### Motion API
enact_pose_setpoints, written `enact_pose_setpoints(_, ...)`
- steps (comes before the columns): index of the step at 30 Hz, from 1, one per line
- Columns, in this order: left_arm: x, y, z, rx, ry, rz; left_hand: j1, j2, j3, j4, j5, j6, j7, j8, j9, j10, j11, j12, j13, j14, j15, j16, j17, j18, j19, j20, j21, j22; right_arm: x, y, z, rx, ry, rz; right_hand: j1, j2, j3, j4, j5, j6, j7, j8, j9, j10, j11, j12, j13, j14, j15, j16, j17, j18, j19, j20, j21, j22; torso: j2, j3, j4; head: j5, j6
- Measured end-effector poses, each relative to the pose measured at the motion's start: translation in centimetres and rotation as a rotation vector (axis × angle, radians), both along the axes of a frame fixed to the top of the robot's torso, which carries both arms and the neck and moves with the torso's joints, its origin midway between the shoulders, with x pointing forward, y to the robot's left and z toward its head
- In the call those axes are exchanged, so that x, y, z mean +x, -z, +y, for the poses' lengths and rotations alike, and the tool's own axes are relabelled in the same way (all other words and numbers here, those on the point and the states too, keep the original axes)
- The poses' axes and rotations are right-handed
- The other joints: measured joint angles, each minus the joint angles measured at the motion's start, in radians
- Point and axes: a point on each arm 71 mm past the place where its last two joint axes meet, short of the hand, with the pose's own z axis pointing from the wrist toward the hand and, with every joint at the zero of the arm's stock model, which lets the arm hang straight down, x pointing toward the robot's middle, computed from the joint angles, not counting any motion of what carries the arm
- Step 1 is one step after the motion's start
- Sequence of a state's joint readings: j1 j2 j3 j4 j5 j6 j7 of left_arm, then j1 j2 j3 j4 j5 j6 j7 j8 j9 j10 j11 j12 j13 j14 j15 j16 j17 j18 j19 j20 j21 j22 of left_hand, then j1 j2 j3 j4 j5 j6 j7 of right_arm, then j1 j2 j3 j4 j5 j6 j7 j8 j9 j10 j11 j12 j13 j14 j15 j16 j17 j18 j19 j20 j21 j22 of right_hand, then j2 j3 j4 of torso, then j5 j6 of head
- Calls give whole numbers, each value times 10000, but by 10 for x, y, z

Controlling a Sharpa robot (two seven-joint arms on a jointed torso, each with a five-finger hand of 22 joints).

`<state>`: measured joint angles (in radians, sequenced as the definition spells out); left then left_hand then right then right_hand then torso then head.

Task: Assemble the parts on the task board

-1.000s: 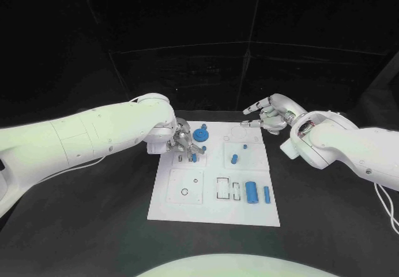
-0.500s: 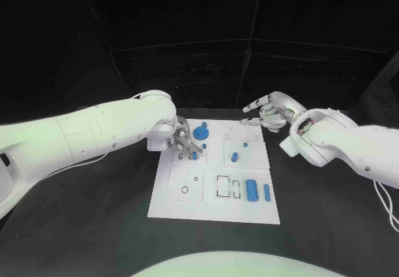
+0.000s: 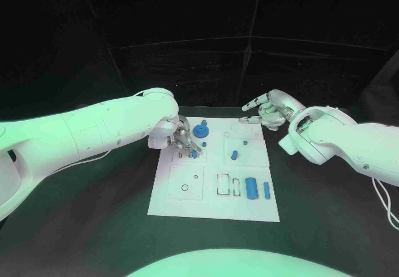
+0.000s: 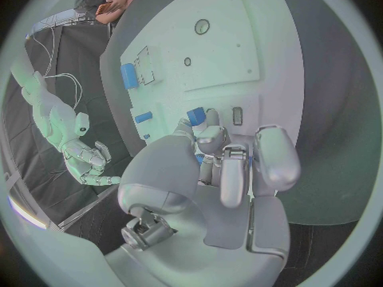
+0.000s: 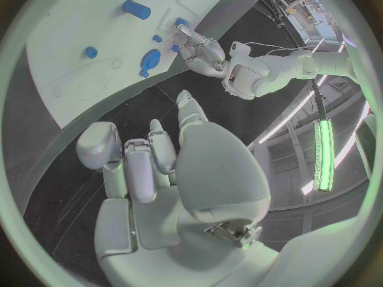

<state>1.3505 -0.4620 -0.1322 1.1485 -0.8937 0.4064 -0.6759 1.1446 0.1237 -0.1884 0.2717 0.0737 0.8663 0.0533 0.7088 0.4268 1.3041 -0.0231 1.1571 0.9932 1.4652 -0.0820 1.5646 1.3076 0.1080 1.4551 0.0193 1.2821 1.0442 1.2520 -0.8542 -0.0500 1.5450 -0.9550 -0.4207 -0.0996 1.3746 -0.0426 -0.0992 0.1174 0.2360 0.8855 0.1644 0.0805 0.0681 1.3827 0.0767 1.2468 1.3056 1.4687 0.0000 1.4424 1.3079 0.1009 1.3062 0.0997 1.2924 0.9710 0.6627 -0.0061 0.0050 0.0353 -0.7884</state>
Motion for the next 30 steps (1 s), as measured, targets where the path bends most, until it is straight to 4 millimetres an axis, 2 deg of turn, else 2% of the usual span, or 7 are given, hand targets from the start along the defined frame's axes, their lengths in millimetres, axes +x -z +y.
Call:
enact_pose_setpoints(11, 0, 1, -6, 30, 111, 52, 93, 2, 64, -46, -1, -36, -36, 41, 43, 0, 0, 0, -1, 0, 0, 0, -1, 1, 0, 0, 41, 20, 1, 1, 2, -36, -51, 53, -10, 10, -32, 32, 0, 0, 0, 37, 0, 0, 0, 0, 0, 0, 0, 0, -1, -1, 0, 0, 0, 0, 0, 3, 4, -6, -54)
enact_pose_setpoints(19, -1, 1, -9, 3, 175, 61, 382, 193, 321, -173, 38, -109, -33, 129, 112, 0, 0, 28, -1, 0, 0, 0, -1, 1, 0, 0, 40, 50, 1, 1, 4, -58, -87, 93, -10, 10, -32, 32, 0, 0, 0, 37, 0, 0, 0, 0, 0, 0, 0, 0, -1, -1, 0, 0, 0, 1, -1, 6, 7, -5, -85)
enact_pose_setpoints(21, -1, 1, -10, -11, 176, 70, 601, 299, 532, -282, 38, -162, -20, 128, 131, 0, 0, 38, -2, 0, 0, 0, -1, 1, 0, 0, 40, 50, 2, 1, 4, -65, -92, 102, -10, 10, -32, 32, 0, 0, 0, 37, 0, 0, 0, 0, 0, 0, 0, 0, -2, 0, 0, 0, 0, 1, -1, 7, 7, -5, -93)
enact_pose_setpoints(25, -1, 1, -10, -43, 172, 85, 1325, 510, 1141, -781, 137, -346, -52, 128, 144, -66, -44, 38, -65, 0, 0, 0, -1, 1, -37, -35, 40, 61, 2, 2, 5, -77, -101, 123, -10, 10, -32, 32, 0, 0, 0, 36, 0, 0, 1, 0, 0, 0, 1, 0, -2, 0, 0, 0, 0, 1, -1, 8, 8, -18, -114)
enact_pose_setpoints(29, 0, 0, -10, -101, 182, 85, 1844, 490, 1870, -1281, 356, -522, -51, 45, 105, -183, -35, -76, -175, 37, -37, 0, -1, 1, -37, -35, 40, 61, 2, 2, 5, -88, -110, 144, -10, 10, -58, 58, 56, 0, 0, 37, -1, 0, 1, 45, 4, -1, 1, 0, -3, -1, 0, 0, 0, 1, -1, 10, 8, -35, -133)
enact_pose_setpoints(30, 0, 0, -10, -112, 184, 85, 1937, 467, 1973, -1307, 431, -555, -52, 27, 87, -223, -41, -110, -204, 37, -36, 0, -1, 1, -37, -35, 40, 61, 2, 2, 5, -91, -113, 150, -9, 10, -58, 58, 59, -1, 0, 36, -1, 0, 1, 46, 8, 0, 1, 0, -3, -1, 0, 0, 0, 1, -2, 10, 8, -35, -136)
